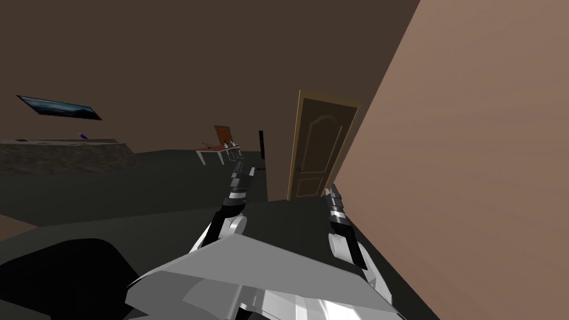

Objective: Pull the door open

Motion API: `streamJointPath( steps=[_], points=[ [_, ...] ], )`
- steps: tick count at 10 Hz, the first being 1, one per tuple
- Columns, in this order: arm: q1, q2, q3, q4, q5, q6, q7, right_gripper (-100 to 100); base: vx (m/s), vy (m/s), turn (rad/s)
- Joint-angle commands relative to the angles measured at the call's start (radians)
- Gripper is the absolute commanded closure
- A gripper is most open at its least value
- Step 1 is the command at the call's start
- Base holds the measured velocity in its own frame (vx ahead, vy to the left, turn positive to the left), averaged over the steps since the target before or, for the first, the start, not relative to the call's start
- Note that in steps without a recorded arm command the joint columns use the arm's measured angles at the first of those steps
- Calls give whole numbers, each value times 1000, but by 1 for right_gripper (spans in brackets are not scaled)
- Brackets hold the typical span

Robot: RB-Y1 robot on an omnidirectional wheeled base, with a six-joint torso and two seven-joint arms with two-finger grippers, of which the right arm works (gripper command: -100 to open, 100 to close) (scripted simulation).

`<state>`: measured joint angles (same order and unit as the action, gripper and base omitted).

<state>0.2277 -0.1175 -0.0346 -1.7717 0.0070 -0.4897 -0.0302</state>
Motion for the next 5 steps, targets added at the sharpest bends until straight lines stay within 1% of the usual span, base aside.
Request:
streamJointPath(
  steps=[1, 2, 5],
  points=[
    [-6, -5, -2, 32, -6, -7, -2, -100, 57, -33, 57],
    [-21, -11, -4, 70, -13, -14, -3, -100, 46, -17, 101],
    [-65, -27, -10, 174, -36, -33, -6, -100, 76, -46, 183]
  ],
)
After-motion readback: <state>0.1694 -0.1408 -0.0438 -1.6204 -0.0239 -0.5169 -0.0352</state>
